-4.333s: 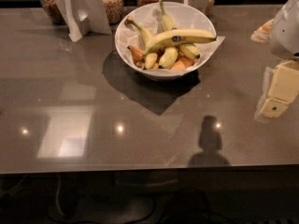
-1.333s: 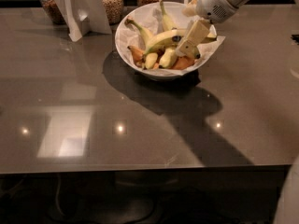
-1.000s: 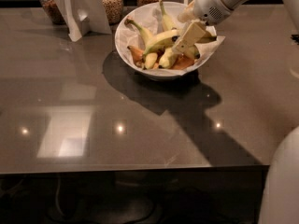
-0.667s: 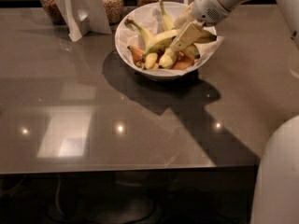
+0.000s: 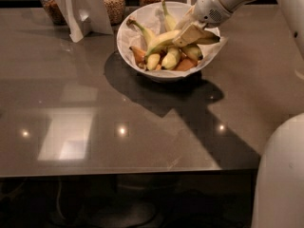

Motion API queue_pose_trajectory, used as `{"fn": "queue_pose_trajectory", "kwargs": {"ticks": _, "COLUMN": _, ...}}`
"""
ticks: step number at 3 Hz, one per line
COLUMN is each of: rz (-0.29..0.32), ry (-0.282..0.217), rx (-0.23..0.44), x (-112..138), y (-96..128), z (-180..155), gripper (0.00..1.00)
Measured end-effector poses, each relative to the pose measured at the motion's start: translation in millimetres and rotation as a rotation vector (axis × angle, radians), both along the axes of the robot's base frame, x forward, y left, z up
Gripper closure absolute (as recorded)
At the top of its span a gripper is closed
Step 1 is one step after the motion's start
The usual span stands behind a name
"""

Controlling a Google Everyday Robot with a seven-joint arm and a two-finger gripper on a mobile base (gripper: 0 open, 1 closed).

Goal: Pick banana from white bowl

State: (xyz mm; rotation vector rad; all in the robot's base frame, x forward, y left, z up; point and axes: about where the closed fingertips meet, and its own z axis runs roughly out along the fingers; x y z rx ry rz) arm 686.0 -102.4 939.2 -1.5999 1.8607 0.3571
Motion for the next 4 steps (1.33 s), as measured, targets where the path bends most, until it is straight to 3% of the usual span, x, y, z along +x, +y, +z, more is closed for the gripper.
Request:
{"fn": "queue_pose_trajectory", "kwargs": {"ticks": 1, "rz": 0.023, "ry": -0.018, "rx": -0.004, "x": -9, "y": 2, "z": 9, "gripper": 0.91}}
{"fn": "queue_pose_trajectory", "kwargs": {"ticks": 2, "rz": 0.052, "ry": -0.045, "rx": -0.027, "x": -24, "y": 5, "z": 27, "gripper": 1.00}}
{"fn": "queue_pose_trajectory", "kwargs": {"ticks": 4, "rz": 0.051, "ry": -0.093, "rx": -0.146, "x": -71, "y": -12, "z": 84, "gripper": 1.00}}
